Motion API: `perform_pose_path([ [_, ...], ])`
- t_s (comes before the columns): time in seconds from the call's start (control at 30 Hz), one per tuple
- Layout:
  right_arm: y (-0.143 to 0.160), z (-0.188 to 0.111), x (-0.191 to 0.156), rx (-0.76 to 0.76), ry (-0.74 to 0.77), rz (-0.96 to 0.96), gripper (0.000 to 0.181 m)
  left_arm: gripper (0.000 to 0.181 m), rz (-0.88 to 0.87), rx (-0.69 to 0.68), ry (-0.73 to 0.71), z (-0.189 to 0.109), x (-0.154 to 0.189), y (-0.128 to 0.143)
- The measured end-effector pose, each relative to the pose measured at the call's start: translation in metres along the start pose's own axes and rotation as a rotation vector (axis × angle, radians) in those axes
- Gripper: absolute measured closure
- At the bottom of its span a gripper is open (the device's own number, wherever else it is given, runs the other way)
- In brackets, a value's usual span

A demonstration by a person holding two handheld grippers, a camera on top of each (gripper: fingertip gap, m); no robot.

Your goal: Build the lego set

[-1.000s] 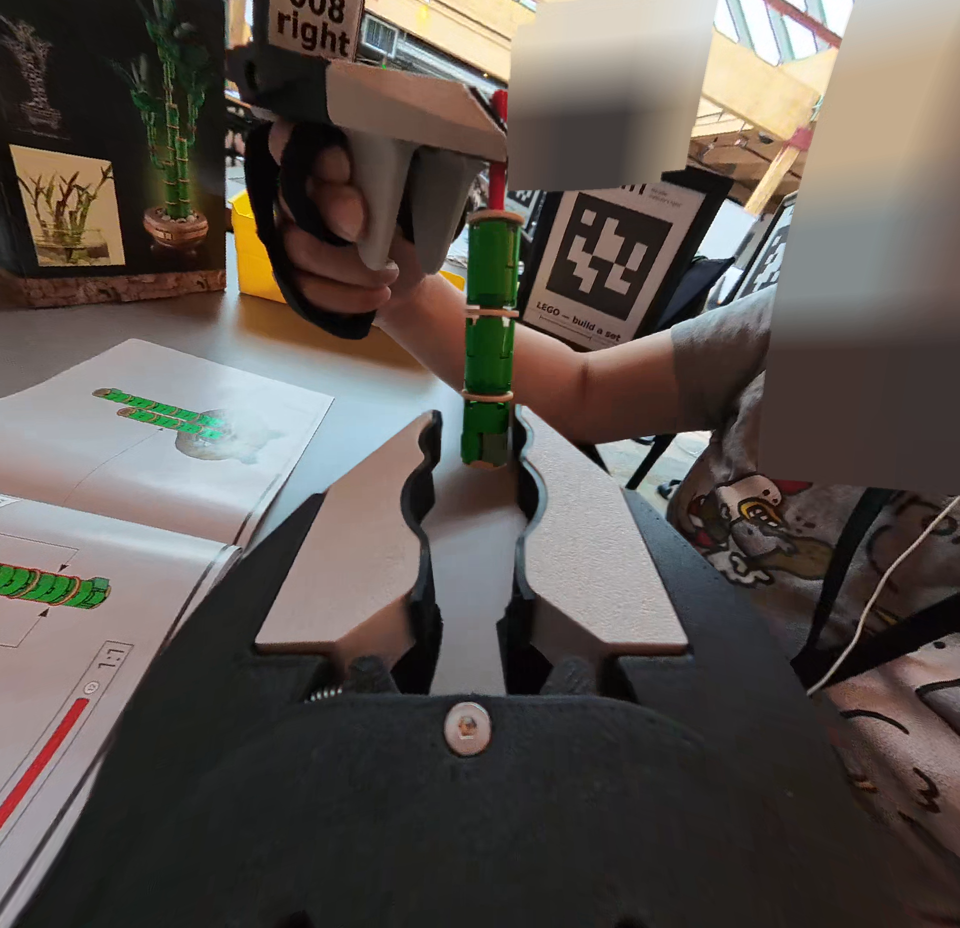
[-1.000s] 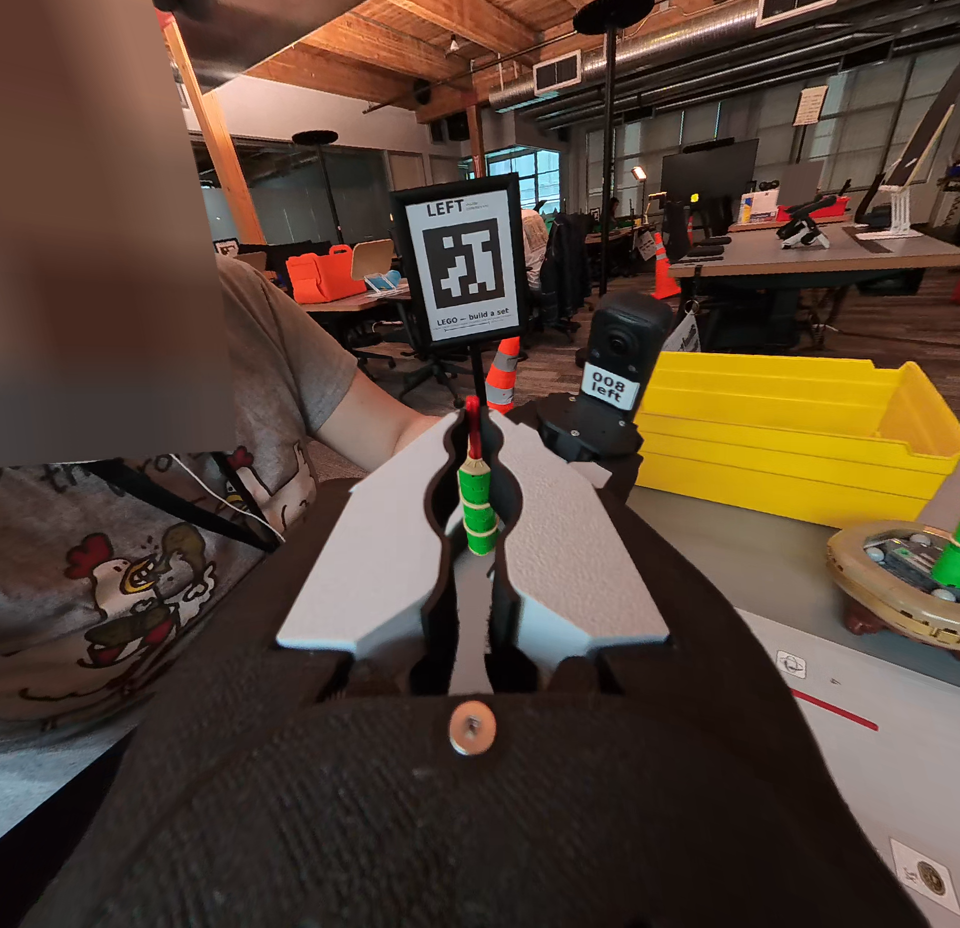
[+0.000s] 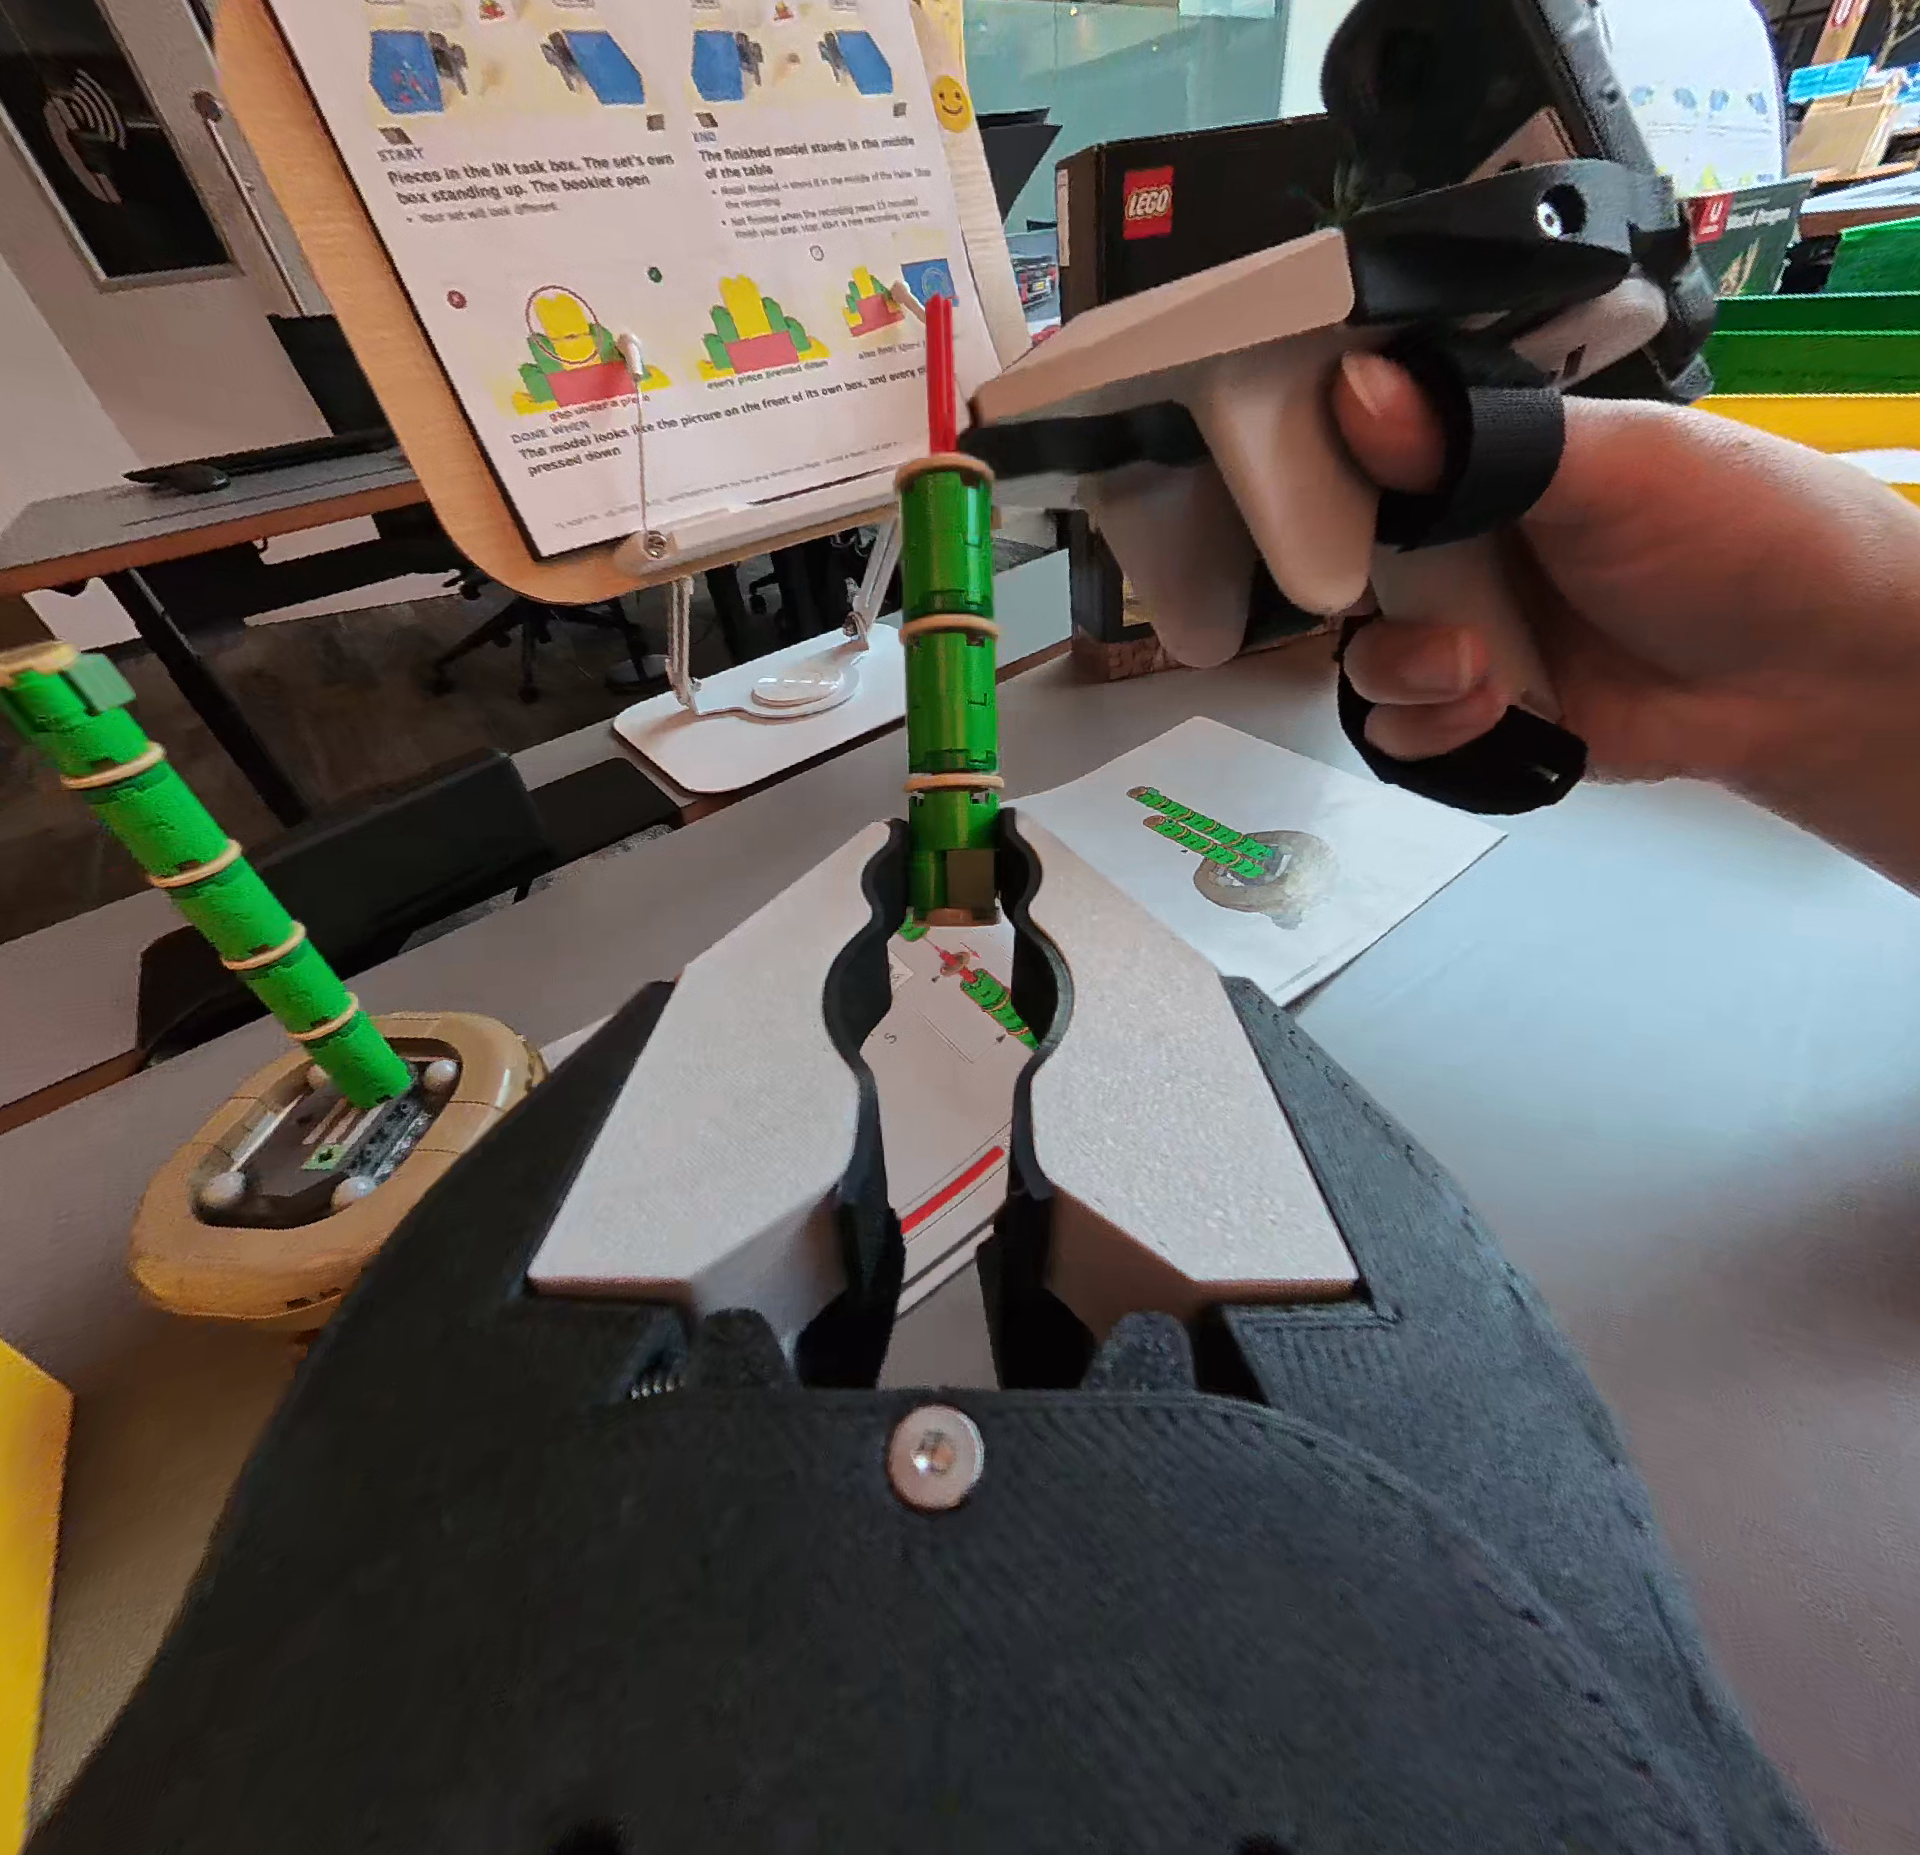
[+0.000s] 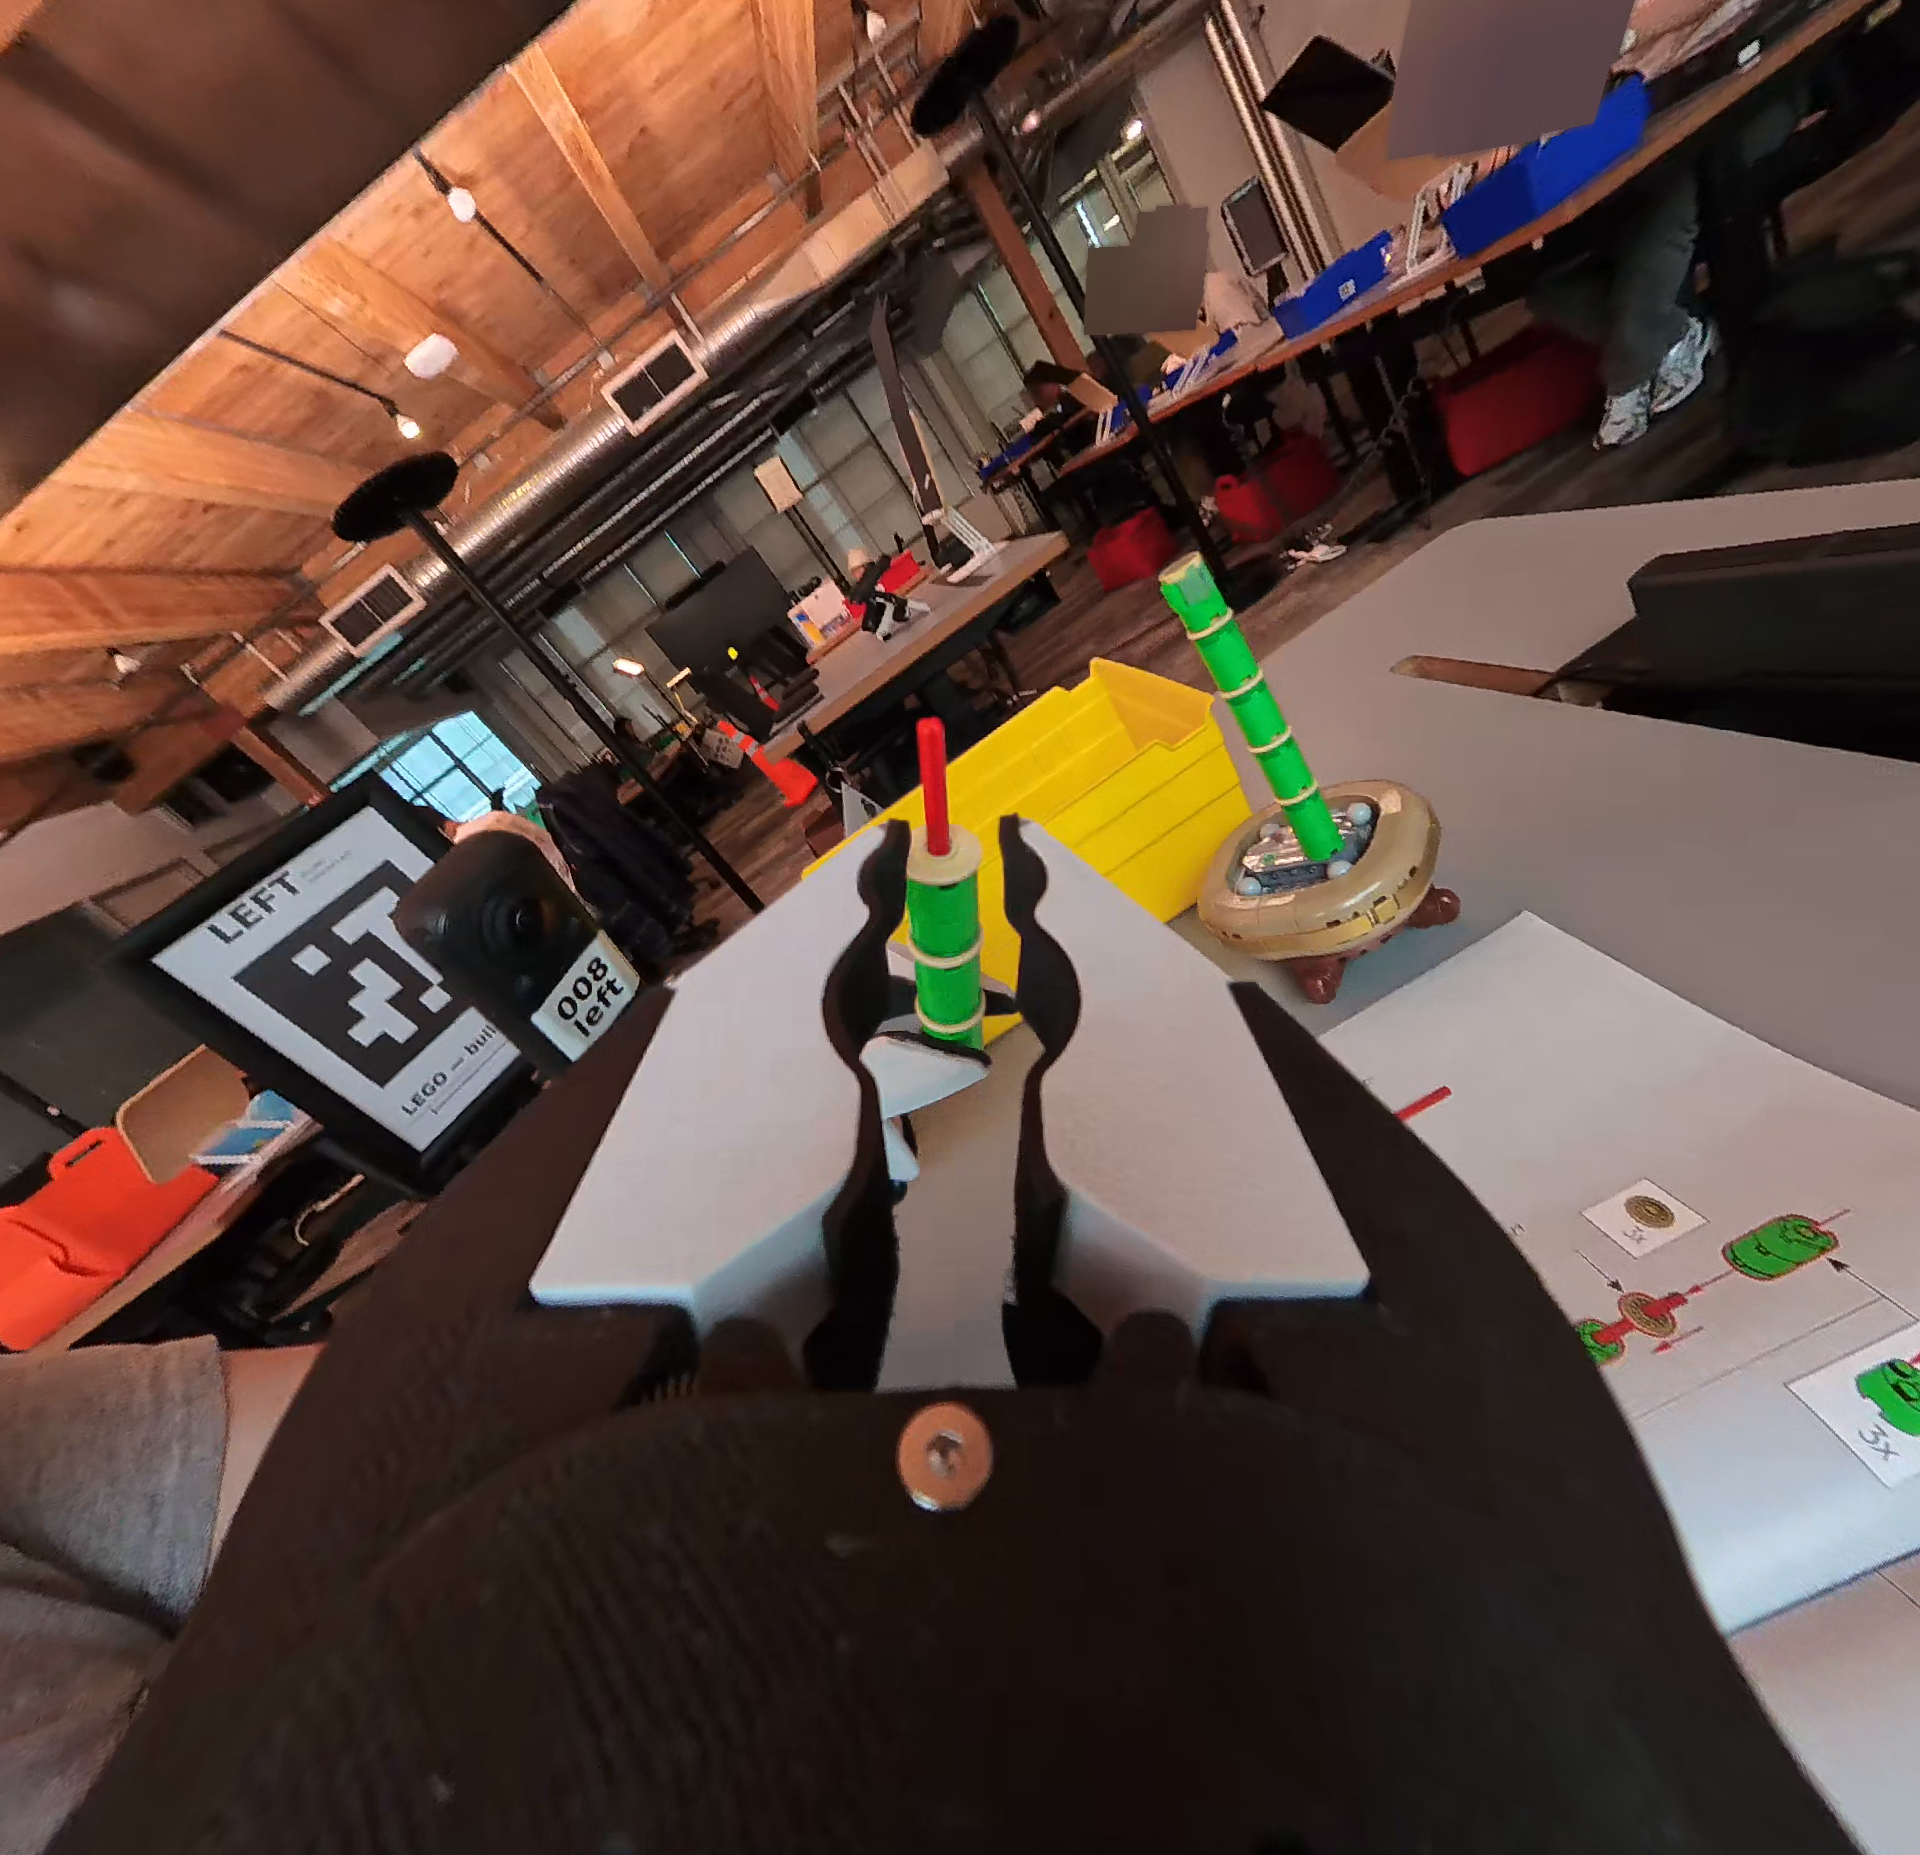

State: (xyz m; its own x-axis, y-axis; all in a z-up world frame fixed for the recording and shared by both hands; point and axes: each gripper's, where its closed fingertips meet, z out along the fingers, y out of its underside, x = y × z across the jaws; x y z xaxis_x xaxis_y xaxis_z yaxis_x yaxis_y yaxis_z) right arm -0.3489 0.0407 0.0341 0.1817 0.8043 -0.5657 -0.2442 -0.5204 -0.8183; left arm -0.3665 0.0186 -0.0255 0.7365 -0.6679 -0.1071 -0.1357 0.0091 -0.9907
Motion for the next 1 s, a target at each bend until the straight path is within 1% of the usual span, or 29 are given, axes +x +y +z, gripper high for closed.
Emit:
perform_pose_path([
  [0.07,-0.003,-0.001,0.000,0.019,-0.003,0.005,0.165,0.166,0.013,0.006,-0.014,-0.001,-0.002,-0.002],
  [0.33,0.001,0.003,-0.003,0.004,0.014,-0.033,0.165,0.166,0.065,-0.004,-0.036,-0.001,-0.001,-0.001],
  [0.47,0.002,0.004,-0.004,0.003,0.000,-0.018,0.169,0.166,0.092,-0.009,-0.041,-0.001,0.001,-0.001],
  [0.53,0.003,0.003,-0.005,0.000,-0.019,-0.014,0.179,0.166,0.093,-0.012,-0.037,0.000,0.002,0.000],
  [0.7,0.002,0.001,-0.001,-0.011,-0.027,-0.003,0.179,0.166,0.088,0.003,-0.011,0.001,0.006,-0.001],
  [0.73,0.002,0.000,0.000,-0.024,-0.030,-0.004,0.179,0.163,0.067,0.010,0.000,0.002,0.007,-0.001],
  [0.8,-0.001,-0.004,0.005,-0.049,-0.025,-0.031,0.179,0.128,0.008,0.018,0.026,0.004,0.009,-0.002],
  [0.83,-0.003,-0.008,0.010,-0.069,-0.013,-0.050,0.179,0.120,-0.018,0.019,0.053,0.004,0.011,-0.001],
  [0.87,-0.004,-0.012,0.016,-0.103,0.000,-0.072,0.179,0.118,-0.043,0.014,0.079,0.005,0.012,0.000],
  [0.93,-0.007,-0.025,0.030,-0.180,0.035,-0.151,0.179,0.117,-0.080,-0.008,0.086,0.006,0.008,0.005],
  [1.0,-0.008,-0.042,0.051,-0.261,0.115,-0.227,0.178,0.122,-0.095,-0.025,0.085,0.005,0.002,0.009],
])
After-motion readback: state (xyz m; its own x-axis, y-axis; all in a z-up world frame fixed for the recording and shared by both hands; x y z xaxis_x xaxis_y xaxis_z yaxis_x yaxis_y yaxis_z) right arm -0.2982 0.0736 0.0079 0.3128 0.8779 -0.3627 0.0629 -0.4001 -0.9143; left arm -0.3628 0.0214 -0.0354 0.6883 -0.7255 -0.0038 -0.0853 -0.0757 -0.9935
